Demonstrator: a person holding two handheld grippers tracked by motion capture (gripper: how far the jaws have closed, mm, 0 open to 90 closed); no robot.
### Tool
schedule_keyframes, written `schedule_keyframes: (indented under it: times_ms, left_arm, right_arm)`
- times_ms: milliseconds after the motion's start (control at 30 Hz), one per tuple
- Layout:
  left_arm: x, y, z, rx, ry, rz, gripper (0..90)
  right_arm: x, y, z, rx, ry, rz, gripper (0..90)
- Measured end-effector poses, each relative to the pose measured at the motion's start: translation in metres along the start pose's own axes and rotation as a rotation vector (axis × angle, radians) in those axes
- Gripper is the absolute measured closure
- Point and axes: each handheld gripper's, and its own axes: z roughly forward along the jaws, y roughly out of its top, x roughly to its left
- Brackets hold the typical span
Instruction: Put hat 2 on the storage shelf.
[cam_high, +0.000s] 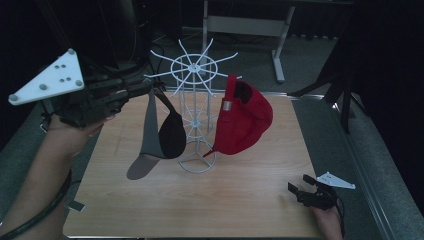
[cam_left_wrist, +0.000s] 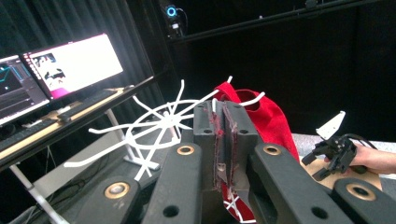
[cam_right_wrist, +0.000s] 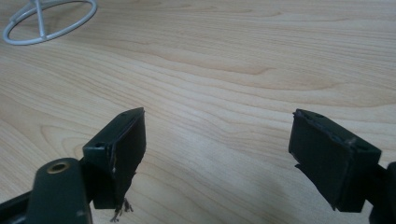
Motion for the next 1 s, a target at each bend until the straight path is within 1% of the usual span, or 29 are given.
schedule_keyframes:
  times_ms: [133,167,267,367,467,533,567,600,667,700,767,800,833,867,933,1000]
  left_arm:
    - [-0.004,0.002,0.009,-0.005,-0.032,0.002,85.6]
    - [-0.005,0.003,0.011,-0.015,-0.037,0.003,85.5]
    - [-0.008,0.004,0.017,-0.017,-0.064,-0.005,85.5]
    - [-0.013,0.003,0.024,-0.010,-0.091,-0.010,85.5]
    - [-0.018,0.001,0.033,0.012,-0.109,-0.006,85.5]
    - [-0.022,-0.002,0.038,0.027,-0.119,-0.003,85.4]
    - [-0.022,-0.002,0.038,0.027,-0.119,-0.003,85.4]
    - [-0.025,-0.004,0.042,0.038,-0.126,-0.001,85.4]
    - [-0.029,-0.005,0.045,0.041,-0.134,0.007,85.3]
    - [-0.030,-0.006,0.046,0.047,-0.125,0.011,85.3]
    - [-0.032,-0.006,0.047,0.051,-0.129,0.014,85.3]
    - [-0.034,-0.007,0.049,0.068,-0.113,0.027,85.3]
    - [-0.034,-0.007,0.050,0.071,-0.113,0.029,85.3]
    - [-0.035,-0.006,0.050,0.067,-0.118,0.022,85.2]
    - [-0.037,-0.006,0.051,0.073,-0.101,0.035,85.0]
    - [-0.038,-0.006,0.051,0.068,-0.094,0.038,84.9]
  right_arm:
    - [0.000,0.000,0.000,0.003,-0.002,0.001,18.7]
    - [0.000,0.000,0.000,0.004,-0.002,0.001,18.7]
    - [-0.001,0.000,0.000,0.006,-0.003,0.003,18.7]
    - [-0.001,0.000,0.000,0.006,-0.004,0.002,18.7]
    - [-0.001,0.000,0.000,0.007,-0.004,0.004,18.7]
    - [-0.001,0.000,0.000,0.007,-0.005,0.003,18.7]
    - [-0.001,0.000,0.000,0.007,-0.005,0.003,18.7]
    - [-0.001,0.000,0.000,0.007,-0.005,0.003,18.7]
    - [-0.001,-0.001,0.000,0.008,-0.005,0.004,18.7]
    - [-0.001,-0.001,0.000,0.008,-0.005,0.004,18.7]
    - [-0.001,-0.001,0.000,0.008,-0.005,0.005,18.7]
    - [-0.001,0.000,0.000,0.008,-0.005,0.004,18.7]
    - [-0.001,0.000,0.000,0.009,-0.005,0.003,18.7]
    - [-0.001,-0.001,0.000,0.010,-0.005,0.003,18.7]
    - [-0.001,-0.001,0.000,0.010,-0.005,0.003,18.7]
    - [-0.001,-0.001,0.000,0.009,-0.005,0.004,18.7]
